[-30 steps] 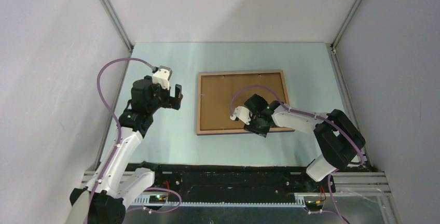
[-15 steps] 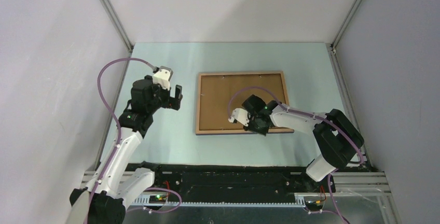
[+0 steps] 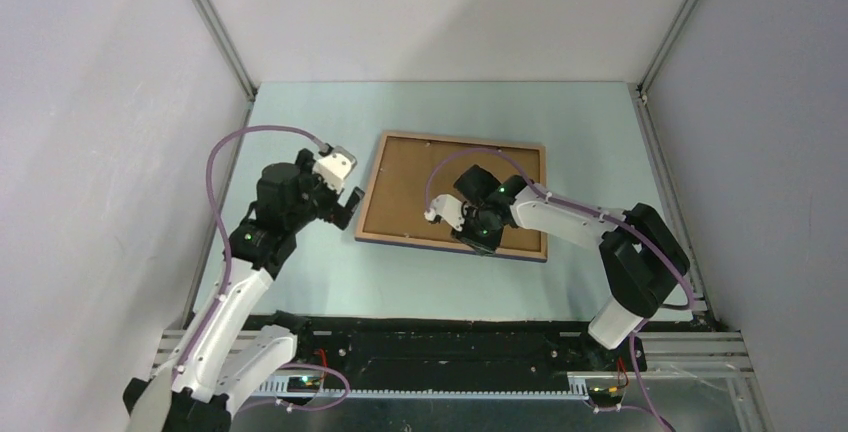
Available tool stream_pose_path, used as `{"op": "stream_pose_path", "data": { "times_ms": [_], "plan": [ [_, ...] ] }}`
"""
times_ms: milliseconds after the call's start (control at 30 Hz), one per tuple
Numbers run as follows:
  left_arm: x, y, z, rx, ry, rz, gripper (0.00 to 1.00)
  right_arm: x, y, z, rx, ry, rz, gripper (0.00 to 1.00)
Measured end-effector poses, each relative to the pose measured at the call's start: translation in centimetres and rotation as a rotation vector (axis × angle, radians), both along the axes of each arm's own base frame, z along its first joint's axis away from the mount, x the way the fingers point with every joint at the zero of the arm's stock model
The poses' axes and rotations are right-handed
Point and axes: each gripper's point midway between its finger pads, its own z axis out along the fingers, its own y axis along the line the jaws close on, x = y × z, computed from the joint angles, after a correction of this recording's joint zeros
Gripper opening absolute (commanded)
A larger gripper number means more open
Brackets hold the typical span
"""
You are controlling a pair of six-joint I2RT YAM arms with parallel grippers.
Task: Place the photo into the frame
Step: Turn over the photo frame at the center of the board.
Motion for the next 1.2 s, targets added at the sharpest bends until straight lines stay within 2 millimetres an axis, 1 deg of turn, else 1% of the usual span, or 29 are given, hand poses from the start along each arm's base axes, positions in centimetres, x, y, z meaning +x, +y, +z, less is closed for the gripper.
{"op": "stream_pose_path", "data": {
  "times_ms": [133,200,233,267,367,500,567,600,700,800,933,1067,1133,1200],
  "plan": [
    [-1.5,-2.2,-0.2,0.075,-0.011,-0.134,1.00,-0.4,0.9,1.2,0.030,0.039,0.004,0.00],
    [-2.2,-3.3,-0.5,0.110,-0.002,-0.195,1.00,-0.4,1.4,2.2,0.050,0.054,0.009,0.00],
    [-2.4,-3.8,-0.7,0.130,0.002,-0.224,1.00,-0.5,1.9,3.0,0.069,0.063,0.012,0.00],
    [-2.7,-4.4,-0.8,0.152,0.006,-0.252,1.00,-0.4,2.0,3.2,0.075,0.065,0.012,0.00],
    [-3.6,-6.3,-0.9,0.232,0.002,-0.356,1.00,-0.2,2.7,5.4,0.118,0.089,0.010,0.00],
    [-4.6,-9.2,-0.2,0.321,-0.040,-0.491,1.00,0.6,2.9,8.7,0.187,0.121,-0.019,0.00],
    [-4.8,-10.6,0.2,0.359,-0.061,-0.548,1.00,1.2,2.9,10.5,0.229,0.132,-0.034,0.00],
    [-4.7,-11.2,0.3,0.386,-0.072,-0.575,1.00,1.5,2.9,11.2,0.249,0.136,-0.040,0.00],
    [-4.1,-12.9,0.3,0.454,-0.090,-0.634,0.99,1.8,2.7,12.7,0.290,0.157,-0.054,0.00],
    [-3.1,-14.4,0.2,0.513,-0.097,-0.678,0.99,1.7,2.4,13.5,0.312,0.198,-0.069,0.00],
    [-2.1,-15.6,0.1,0.563,-0.107,-0.714,0.97,1.6,1.9,14.1,0.333,0.260,-0.092,0.00],
    [-1.3,-17.0,0.1,0.595,-0.115,-0.749,0.90,1.9,1.4,15.2,0.369,0.300,-0.116,0.00],
    [-1.1,-17.6,-0.3,0.607,-0.109,-0.763,0.83,2.1,1.1,15.7,0.385,0.312,-0.126,0.00],
    [-0.9,-18.1,-0.9,0.622,-0.099,-0.779,0.79,2.2,0.8,16.1,0.394,0.319,-0.132,0.00]
  ]
}}
